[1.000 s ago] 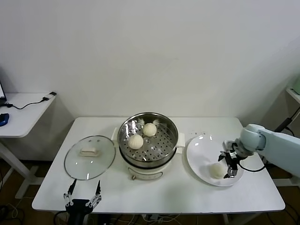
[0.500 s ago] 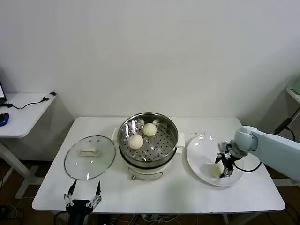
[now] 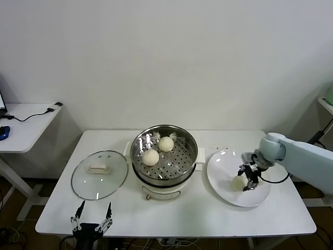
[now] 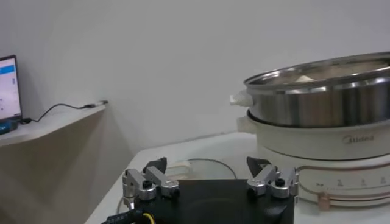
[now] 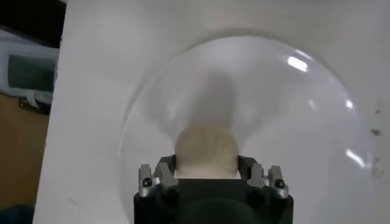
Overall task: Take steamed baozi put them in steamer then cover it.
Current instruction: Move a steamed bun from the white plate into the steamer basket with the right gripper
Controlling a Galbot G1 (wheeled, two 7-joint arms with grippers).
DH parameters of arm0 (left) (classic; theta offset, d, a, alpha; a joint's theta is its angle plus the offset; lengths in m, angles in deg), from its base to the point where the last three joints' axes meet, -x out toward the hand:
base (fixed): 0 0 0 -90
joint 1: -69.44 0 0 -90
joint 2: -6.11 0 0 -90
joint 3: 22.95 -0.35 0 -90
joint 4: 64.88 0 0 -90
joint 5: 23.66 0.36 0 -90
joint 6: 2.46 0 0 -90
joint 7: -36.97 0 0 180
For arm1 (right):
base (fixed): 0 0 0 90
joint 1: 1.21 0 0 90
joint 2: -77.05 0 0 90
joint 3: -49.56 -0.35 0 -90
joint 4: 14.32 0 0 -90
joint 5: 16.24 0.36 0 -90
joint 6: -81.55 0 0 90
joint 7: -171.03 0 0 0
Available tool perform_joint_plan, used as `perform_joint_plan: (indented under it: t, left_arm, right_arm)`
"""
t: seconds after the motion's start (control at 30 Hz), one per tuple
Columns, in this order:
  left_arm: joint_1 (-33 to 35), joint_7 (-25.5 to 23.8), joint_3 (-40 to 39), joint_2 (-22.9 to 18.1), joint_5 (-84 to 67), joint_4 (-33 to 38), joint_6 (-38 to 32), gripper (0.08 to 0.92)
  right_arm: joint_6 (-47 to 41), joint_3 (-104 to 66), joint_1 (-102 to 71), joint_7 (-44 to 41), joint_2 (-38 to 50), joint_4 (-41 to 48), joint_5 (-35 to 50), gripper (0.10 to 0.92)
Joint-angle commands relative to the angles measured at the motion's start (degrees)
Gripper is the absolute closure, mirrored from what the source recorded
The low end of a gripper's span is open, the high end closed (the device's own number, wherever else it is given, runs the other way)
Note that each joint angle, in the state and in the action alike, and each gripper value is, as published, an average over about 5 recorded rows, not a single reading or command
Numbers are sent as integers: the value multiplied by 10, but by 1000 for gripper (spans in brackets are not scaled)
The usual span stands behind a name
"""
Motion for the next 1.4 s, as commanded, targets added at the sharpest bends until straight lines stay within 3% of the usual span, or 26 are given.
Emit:
perform_joint_plan:
  t: [0.03, 0.3, 0.7, 1.4]
  left_arm:
    - [1, 0, -1, 1, 0, 1, 0, 177]
    - [1, 0, -3, -1, -1, -2, 1, 177]
    - [1, 0, -2, 1, -3, -5, 2, 177]
    - [0, 1, 8, 5, -14, -15, 5, 177]
  right_arm:
    - [239, 121, 257, -60, -91, 20, -13, 372]
    - [364, 127, 335, -65, -202, 30, -16, 372]
    - [386, 71, 253, -68, -362, 31, -42, 372]
    - [395, 75, 116, -65, -407, 22, -98, 372]
